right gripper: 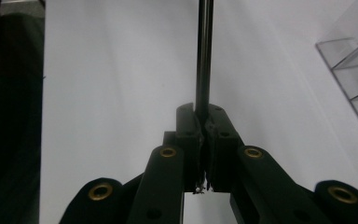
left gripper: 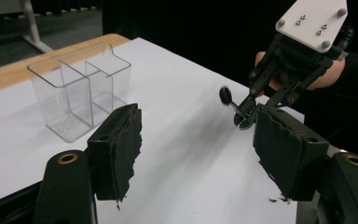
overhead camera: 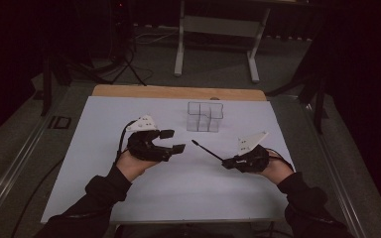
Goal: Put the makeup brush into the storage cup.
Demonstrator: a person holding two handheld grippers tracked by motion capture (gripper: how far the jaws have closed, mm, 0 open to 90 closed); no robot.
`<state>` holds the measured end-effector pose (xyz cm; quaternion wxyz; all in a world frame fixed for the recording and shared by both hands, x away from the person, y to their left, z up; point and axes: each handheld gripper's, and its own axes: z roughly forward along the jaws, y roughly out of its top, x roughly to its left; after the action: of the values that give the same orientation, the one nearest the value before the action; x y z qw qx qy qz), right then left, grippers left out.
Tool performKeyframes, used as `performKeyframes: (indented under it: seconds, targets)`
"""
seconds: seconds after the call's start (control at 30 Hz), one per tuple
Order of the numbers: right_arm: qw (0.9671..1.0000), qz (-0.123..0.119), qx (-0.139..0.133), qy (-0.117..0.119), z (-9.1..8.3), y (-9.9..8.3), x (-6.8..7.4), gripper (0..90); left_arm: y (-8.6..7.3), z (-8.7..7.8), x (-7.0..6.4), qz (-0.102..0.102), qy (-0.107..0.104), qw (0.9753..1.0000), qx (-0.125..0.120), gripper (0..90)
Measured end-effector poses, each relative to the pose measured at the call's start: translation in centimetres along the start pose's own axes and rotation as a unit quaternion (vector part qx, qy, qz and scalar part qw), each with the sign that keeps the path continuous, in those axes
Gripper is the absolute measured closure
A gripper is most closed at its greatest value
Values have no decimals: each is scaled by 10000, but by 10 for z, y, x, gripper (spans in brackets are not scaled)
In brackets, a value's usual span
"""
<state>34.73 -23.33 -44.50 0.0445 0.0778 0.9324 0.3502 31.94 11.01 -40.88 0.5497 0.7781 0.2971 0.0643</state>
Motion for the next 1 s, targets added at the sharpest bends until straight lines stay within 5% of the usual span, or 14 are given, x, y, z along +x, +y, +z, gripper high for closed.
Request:
performKeyframes:
  seconds: [0.53, 1.0]
  targets:
    - [9935, 348, -1041, -304, 7, 2, 12, 856, -5, 14, -5, -115, -1, 9989, -460, 336]
    - [9860, 430, -1509, -561, 7, -1, 19, 855, 4, 26, -9, -207, 56, 9981, -585, 431]
